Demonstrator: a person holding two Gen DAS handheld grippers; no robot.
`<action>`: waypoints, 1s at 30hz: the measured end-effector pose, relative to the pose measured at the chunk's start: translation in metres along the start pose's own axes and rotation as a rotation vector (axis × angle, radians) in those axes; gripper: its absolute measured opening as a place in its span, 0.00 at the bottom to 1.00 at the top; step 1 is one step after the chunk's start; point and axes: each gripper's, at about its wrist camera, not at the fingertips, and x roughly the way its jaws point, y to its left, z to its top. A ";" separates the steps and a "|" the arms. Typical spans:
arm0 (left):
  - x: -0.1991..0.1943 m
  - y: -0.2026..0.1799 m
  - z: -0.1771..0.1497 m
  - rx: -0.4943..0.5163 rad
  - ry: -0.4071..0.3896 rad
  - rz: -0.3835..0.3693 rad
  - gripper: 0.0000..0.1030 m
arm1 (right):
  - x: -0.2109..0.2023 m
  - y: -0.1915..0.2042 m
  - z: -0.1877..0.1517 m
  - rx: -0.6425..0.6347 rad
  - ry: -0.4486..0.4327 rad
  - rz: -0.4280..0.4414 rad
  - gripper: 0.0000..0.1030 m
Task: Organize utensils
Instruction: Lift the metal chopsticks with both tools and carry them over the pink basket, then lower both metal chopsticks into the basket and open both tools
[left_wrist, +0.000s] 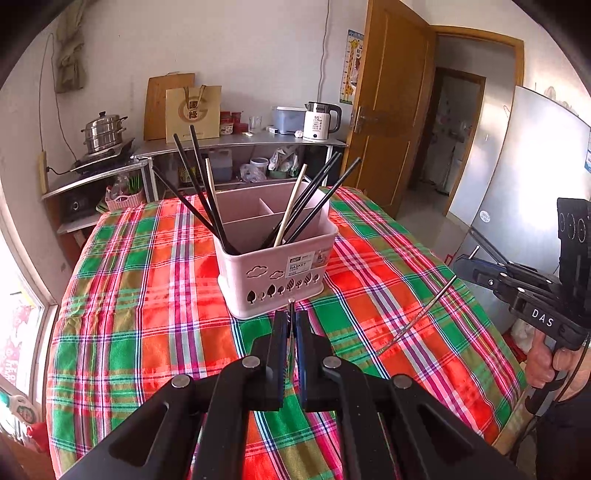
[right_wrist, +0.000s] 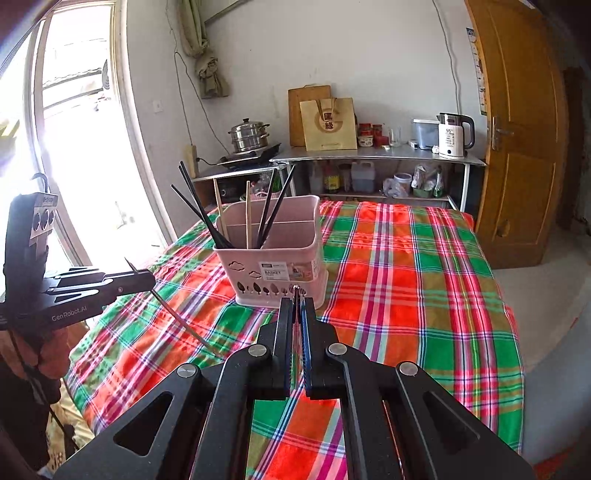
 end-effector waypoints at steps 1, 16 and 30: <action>0.000 0.001 -0.002 -0.003 0.004 0.001 0.04 | 0.001 0.000 -0.001 -0.001 0.003 0.001 0.04; -0.010 0.005 0.008 -0.026 -0.013 -0.008 0.04 | 0.000 0.006 0.005 -0.021 0.002 0.002 0.04; -0.022 0.028 0.072 -0.088 -0.103 -0.017 0.04 | 0.014 0.031 0.060 -0.047 -0.088 0.061 0.04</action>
